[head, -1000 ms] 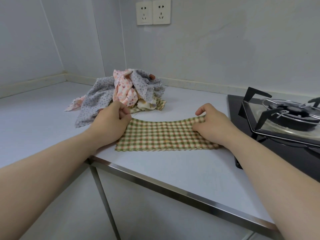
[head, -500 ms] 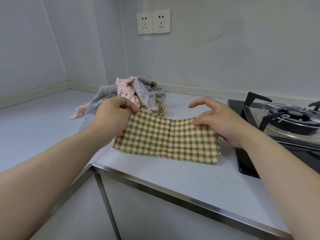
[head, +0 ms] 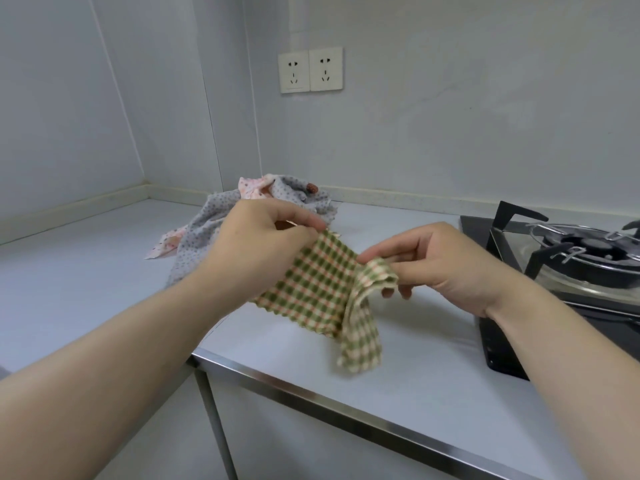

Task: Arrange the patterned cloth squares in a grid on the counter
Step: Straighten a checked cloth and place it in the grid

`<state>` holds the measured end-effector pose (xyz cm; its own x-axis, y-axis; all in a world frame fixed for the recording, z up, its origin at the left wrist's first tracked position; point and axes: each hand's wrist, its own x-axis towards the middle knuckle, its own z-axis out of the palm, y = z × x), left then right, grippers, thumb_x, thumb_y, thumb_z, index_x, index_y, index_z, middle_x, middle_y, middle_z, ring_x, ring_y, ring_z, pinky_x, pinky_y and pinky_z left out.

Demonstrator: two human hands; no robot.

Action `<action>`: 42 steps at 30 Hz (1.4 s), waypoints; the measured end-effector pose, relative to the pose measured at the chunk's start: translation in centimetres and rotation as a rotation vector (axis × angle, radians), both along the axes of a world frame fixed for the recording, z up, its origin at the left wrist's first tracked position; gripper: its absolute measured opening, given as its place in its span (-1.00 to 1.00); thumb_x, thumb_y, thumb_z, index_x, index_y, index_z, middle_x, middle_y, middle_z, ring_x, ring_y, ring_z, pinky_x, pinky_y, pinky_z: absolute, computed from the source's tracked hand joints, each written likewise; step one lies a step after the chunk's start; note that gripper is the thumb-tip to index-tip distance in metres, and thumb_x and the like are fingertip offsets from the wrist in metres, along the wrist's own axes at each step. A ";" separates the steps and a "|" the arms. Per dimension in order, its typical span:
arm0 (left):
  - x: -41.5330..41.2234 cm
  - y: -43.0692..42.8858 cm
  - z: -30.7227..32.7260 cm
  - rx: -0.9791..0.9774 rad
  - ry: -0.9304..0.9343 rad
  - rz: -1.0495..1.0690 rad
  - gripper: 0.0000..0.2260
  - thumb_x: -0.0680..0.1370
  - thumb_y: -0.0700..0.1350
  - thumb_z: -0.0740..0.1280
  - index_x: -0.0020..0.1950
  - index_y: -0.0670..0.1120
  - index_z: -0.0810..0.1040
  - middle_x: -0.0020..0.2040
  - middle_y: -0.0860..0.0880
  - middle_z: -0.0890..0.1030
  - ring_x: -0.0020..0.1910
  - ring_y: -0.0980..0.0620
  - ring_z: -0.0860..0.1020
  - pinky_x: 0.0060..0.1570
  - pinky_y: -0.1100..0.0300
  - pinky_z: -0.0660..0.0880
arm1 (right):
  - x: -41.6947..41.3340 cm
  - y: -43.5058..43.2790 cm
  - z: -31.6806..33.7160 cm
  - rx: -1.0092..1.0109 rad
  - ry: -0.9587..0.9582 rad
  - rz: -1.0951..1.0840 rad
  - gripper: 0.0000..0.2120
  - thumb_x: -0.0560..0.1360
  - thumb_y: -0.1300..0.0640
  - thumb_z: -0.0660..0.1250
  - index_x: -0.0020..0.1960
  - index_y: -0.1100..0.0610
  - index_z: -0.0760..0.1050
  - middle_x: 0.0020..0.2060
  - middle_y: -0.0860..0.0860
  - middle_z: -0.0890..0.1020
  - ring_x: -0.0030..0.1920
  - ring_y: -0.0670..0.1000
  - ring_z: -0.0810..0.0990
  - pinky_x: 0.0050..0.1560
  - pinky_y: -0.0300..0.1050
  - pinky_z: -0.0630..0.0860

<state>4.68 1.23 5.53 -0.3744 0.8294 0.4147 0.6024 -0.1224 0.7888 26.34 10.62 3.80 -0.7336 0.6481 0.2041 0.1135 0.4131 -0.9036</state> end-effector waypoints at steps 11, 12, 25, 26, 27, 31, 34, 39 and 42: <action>1.6 -0.9 -0.6 0.098 0.237 -0.260 -0.69 0.36 0.29 0.50 -0.07 0.12 0.75 -0.06 0.16 0.66 -0.03 0.15 0.65 0.00 0.13 0.60 | -1.6 -0.6 -0.8 0.180 0.057 -0.156 -0.66 0.31 -0.25 0.48 -0.21 0.03 0.72 -0.43 0.05 0.39 -0.33 0.03 0.33 -0.22 -0.03 0.30; 1.7 -0.8 -0.7 0.098 0.249 -0.254 -0.73 0.37 0.23 0.52 -0.06 0.11 0.75 -0.07 0.16 0.66 -0.04 0.14 0.64 -0.01 0.13 0.60 | -1.7 -0.7 -0.8 0.176 0.067 -0.158 -0.69 0.32 -0.22 0.49 -0.20 0.03 0.72 -0.43 0.04 0.39 -0.34 0.02 0.33 -0.23 -0.05 0.29; -1.5 0.6 -0.2 0.147 -0.052 -0.071 -0.93 0.49 -0.07 0.53 -0.13 0.12 0.74 -0.18 0.09 0.72 -0.10 0.10 0.67 -0.03 0.15 0.57 | -1.8 -0.6 -1.0 0.370 -0.150 -0.082 -0.74 0.31 -0.23 0.52 -0.22 -0.05 0.67 -0.15 -0.16 0.39 -0.23 -0.20 0.39 -0.17 -0.38 0.31; -2.0 0.7 -0.3 0.134 -0.089 -0.060 -0.91 0.50 -0.07 0.53 -0.13 0.14 0.74 -0.18 0.08 0.72 -0.10 0.10 0.66 -0.03 0.14 0.57 | -1.8 -0.8 -0.8 0.351 -0.127 -0.040 -0.77 0.32 -0.23 0.52 -0.20 -0.08 0.69 -0.13 -0.17 0.41 -0.19 -0.19 0.39 -0.13 -0.37 0.32; -2.3 0.9 -0.4 0.121 -0.128 -0.062 -0.89 0.50 -0.09 0.52 -0.14 0.14 0.74 -0.17 0.07 0.72 -0.10 0.11 0.66 -0.03 0.14 0.58 | -1.7 -1.0 -0.5 0.327 -0.105 0.007 -0.79 0.35 -0.22 0.54 -0.16 -0.10 0.70 -0.08 -0.15 0.44 -0.13 -0.14 0.41 -0.08 -0.33 0.35; -2.5 1.3 -1.1 0.046 -0.247 -0.097 -0.87 0.52 -0.16 0.50 -0.16 0.07 0.74 -0.17 0.03 0.72 -0.13 0.14 0.65 -0.03 0.21 0.56 | -1.6 -1.2 -0.3 0.218 -0.007 0.099 -0.72 0.36 -0.21 0.51 -0.05 -0.06 0.73 0.09 -0.07 0.53 0.05 0.12 0.49 0.04 0.01 0.48; -2.6 1.5 -1.4 0.034 -0.276 -0.097 -0.86 0.53 -0.17 0.49 -0.16 0.06 0.73 -0.20 0.03 0.71 -0.17 0.14 0.63 -0.05 0.22 0.55 | -1.7 -1.0 -0.6 0.205 0.034 0.057 -0.66 0.36 -0.23 0.47 -0.10 0.03 0.73 0.08 -0.04 0.58 0.09 0.18 0.54 0.17 0.12 0.49; -2.0 1.5 -1.3 0.071 -0.333 -0.169 -0.87 0.54 -0.26 0.45 -0.10 -0.03 0.70 -0.25 0.04 0.66 -0.23 0.15 0.57 -0.12 0.26 0.48 | -1.8 -1.0 -0.6 0.152 0.113 0.008 -0.63 0.47 -0.07 0.47 -0.42 0.10 0.57 -0.17 -0.02 0.61 -0.19 -0.13 0.55 -0.11 -0.35 0.41; -1.9 1.6 -1.6 0.081 -0.315 -0.149 -0.86 0.55 -0.24 0.45 -0.12 0.00 0.69 -0.25 0.06 0.66 -0.23 0.15 0.57 -0.14 0.26 0.48 | -2.0 -0.8 -0.7 0.186 0.145 -0.069 -0.62 0.50 -0.09 0.47 -0.35 0.16 0.61 -0.22 0.06 0.61 -0.24 -0.13 0.52 -0.16 -0.29 0.41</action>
<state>2.82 2.80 3.92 -0.3720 0.8535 0.3650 0.3024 -0.2604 0.9169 24.38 9.87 3.09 -0.6430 0.6374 0.4247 0.0220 0.5697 -0.8216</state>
